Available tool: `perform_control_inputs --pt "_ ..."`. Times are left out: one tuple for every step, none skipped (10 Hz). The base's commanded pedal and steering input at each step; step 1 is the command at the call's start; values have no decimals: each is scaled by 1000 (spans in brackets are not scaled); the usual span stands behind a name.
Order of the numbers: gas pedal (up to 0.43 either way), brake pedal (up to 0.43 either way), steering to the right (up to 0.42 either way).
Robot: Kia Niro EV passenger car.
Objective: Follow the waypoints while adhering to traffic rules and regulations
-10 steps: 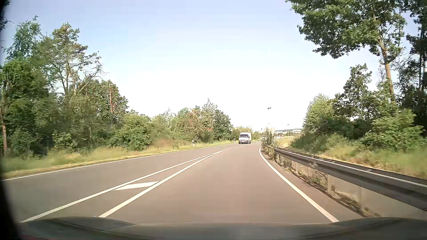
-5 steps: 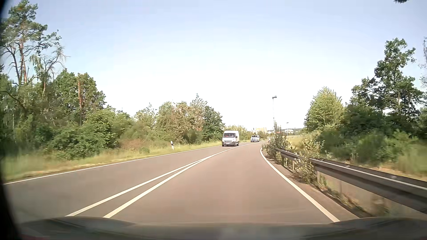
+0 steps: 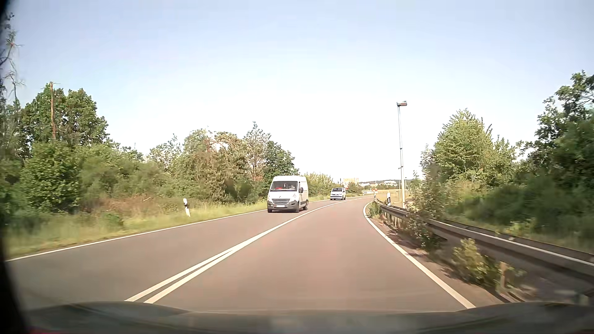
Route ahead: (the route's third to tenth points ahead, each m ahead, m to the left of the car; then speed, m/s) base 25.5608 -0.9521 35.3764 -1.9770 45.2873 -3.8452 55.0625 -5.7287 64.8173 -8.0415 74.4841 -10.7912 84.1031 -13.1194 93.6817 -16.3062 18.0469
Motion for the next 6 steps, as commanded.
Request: perform_control_inputs --pt "177 30 21" --pt "177 30 21" --pt "177 30 21" --pt "177 30 21" --pt "177 30 21" --pt "177 30 21"
